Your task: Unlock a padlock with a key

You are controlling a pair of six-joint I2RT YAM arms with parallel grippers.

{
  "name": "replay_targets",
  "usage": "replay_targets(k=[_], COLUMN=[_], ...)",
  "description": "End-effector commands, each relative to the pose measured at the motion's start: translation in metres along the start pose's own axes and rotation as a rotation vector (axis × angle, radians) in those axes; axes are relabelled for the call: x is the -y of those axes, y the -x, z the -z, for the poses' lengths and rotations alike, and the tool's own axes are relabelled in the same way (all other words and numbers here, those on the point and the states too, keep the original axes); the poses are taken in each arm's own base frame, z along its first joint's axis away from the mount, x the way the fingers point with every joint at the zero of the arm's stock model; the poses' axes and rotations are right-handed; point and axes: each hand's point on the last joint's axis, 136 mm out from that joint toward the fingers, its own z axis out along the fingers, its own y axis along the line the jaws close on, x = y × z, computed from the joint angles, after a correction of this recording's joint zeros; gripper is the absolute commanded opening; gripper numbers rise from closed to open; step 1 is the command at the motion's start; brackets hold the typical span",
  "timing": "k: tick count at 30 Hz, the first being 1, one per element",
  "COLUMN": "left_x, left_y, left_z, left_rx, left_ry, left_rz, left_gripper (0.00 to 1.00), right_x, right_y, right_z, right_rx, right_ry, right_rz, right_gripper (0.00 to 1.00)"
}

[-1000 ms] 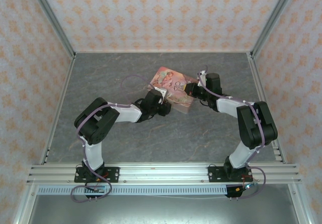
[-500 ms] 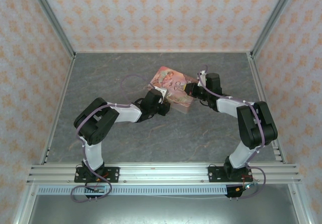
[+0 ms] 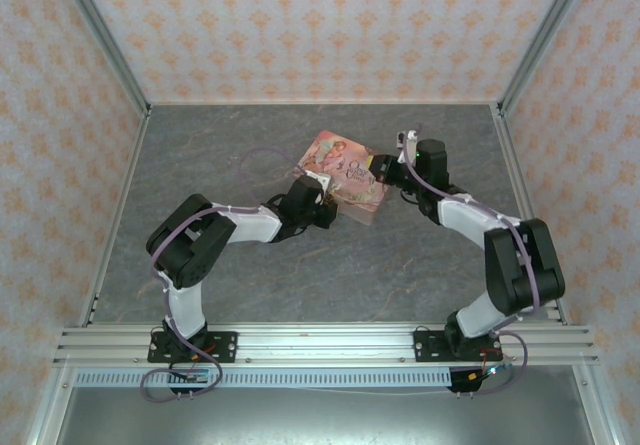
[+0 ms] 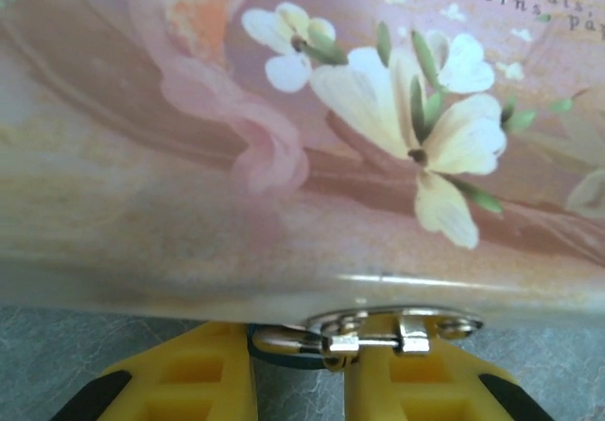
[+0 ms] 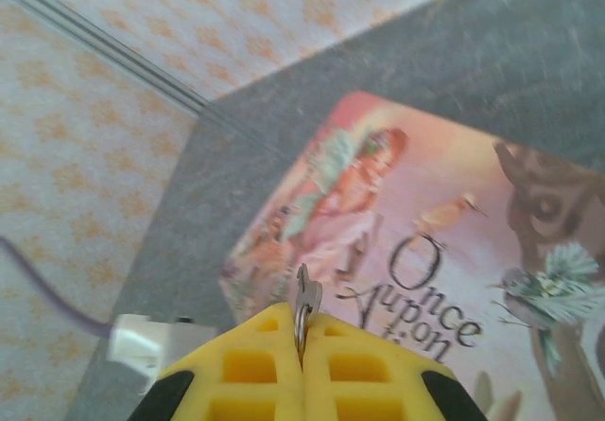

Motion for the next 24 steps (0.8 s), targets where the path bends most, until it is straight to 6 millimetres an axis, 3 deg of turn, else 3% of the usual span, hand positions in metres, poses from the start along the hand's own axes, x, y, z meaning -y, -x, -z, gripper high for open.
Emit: replay_targets(k=[1, 7, 12, 17, 24], left_x=[0.014, 0.026, 0.033, 0.042, 0.052], left_y=[0.036, 0.043, 0.049, 0.057, 0.069], left_z=[0.017, 0.019, 0.019, 0.020, 0.026], left_rx=[0.071, 0.007, -0.028, -0.044, -0.073], left_ry=[-0.027, -0.051, -0.063, -0.082, -0.094], left_rz=[0.085, 0.193, 0.284, 0.341, 0.435], left_gripper=[0.20, 0.20, 0.20, 0.20, 0.19], right_x=[-0.023, -0.028, -0.025, -0.031, -0.020], right_y=[0.012, -0.034, -0.076, -0.099, -0.106], right_z=[0.019, 0.046, 0.053, 0.057, 0.059], right_rx=[0.066, 0.024, -0.008, -0.010, 0.075], right_ry=[0.048, 0.082, 0.102, 0.130, 0.122], right_rz=[0.097, 0.194, 0.215, 0.260, 0.293], right_gripper=[0.00, 0.00, 0.00, 0.00, 0.00])
